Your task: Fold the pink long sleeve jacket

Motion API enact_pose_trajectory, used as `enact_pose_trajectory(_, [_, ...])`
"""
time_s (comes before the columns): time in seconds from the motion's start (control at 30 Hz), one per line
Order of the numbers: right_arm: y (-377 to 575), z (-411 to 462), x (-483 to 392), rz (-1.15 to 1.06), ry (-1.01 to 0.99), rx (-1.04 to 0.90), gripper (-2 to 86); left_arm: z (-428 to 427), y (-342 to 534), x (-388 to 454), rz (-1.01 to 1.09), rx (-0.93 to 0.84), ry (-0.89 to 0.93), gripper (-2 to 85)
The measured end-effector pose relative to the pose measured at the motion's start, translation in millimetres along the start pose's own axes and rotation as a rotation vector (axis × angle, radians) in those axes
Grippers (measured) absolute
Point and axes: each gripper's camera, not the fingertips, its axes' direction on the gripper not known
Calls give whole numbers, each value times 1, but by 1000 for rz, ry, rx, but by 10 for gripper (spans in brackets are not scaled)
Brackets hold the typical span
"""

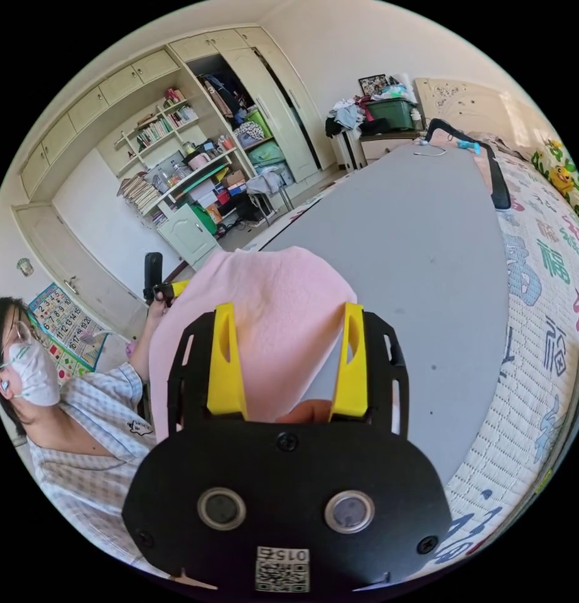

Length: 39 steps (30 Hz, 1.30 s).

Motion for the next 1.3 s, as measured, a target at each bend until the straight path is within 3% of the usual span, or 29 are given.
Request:
enact_pose_trajectory(0.27, [-44,-4,-44,-35,-41,-42,187,18,-20,-33,-1,-44,39,169])
enact_pose_trajectory(0.47, [-52,-31,-68,21,-78,2,175,7,-18,-73,-79,29,143,83])
enact_pose_trajectory(0.63, [-51,-62,-84,73,-94,51,186,-6,-31,-75,7,46,100,56])
enact_pose_trajectory(0.8, [-63,-55,-117,55,-212,-27,215,-7,-47,-108,-73,-60,100,83])
enact_pose_trajectory(0.97, [-63,-59,-154,56,-208,-11,206,-16,-47,-147,-183,-24,176,135])
enact_pose_trajectory(1.07, [-68,-62,-168,83,-247,-35,199,-11,-62,-147,-128,-51,139,167])
enact_pose_trajectory(1.3, [-78,-57,-228,62,-238,-85,186,-11,-94,-170,-140,-129,133,150])
